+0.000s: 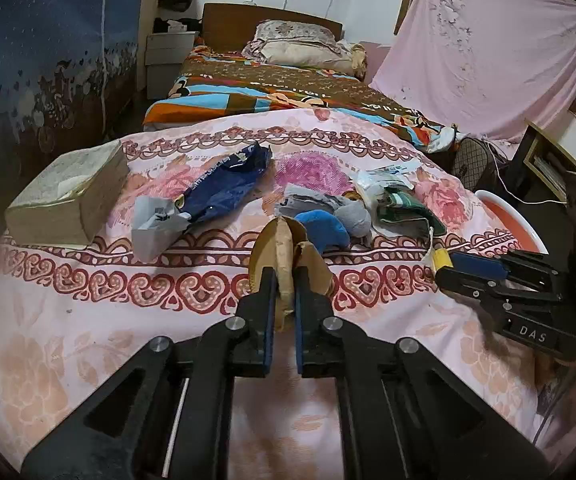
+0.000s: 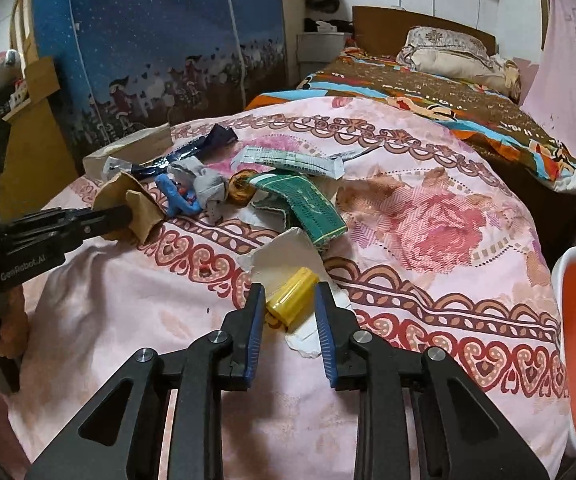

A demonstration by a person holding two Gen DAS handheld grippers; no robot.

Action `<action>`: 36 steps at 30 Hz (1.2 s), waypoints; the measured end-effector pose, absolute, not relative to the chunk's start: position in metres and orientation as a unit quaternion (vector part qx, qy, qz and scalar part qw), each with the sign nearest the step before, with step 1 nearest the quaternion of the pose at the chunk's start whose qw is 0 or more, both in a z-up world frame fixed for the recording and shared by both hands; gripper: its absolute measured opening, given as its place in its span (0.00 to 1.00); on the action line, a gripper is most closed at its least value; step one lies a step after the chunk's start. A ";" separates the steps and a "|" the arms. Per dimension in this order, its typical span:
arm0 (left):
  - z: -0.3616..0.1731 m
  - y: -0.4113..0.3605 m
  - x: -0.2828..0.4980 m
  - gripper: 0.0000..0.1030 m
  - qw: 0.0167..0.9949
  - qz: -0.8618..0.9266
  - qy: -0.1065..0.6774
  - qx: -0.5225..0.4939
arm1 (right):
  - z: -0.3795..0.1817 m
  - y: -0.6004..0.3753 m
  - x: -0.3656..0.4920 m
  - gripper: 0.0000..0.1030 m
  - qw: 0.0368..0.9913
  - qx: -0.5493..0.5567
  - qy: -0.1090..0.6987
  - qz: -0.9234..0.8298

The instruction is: Collect trash

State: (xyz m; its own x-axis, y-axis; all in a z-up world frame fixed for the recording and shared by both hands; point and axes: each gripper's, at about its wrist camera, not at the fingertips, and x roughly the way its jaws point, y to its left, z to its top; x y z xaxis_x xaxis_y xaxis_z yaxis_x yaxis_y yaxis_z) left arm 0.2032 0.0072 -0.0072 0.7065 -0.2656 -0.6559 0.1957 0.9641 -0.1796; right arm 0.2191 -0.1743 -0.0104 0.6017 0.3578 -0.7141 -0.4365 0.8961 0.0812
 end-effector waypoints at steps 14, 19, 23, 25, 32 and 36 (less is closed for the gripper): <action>0.030 -0.015 0.157 0.00 0.957 -0.130 0.259 -0.029 | 0.015 -0.194 0.191 0.17 0.925 -0.001 0.293 0.242; 0.048 -0.032 0.149 0.00 0.965 -0.144 0.214 -0.035 | 0.038 -0.211 0.173 0.16 0.949 0.022 0.208 0.235; 0.065 -0.055 0.150 0.00 0.969 -0.170 0.179 -0.025 | 0.057 -0.227 0.161 0.16 0.967 0.036 0.140 0.209; 0.073 -0.070 0.150 0.00 0.969 -0.187 0.161 -0.011 | 0.067 -0.240 0.153 0.16 0.978 0.039 0.101 0.180; 0.084 -0.133 0.157 0.00 0.956 -0.264 0.126 0.027 | 0.082 -0.287 0.140 0.16 0.996 0.047 0.030 0.072; 0.086 -0.172 0.170 0.00 0.941 -0.309 0.135 0.038 | 0.081 -0.320 0.144 0.16 0.997 0.068 0.025 -0.004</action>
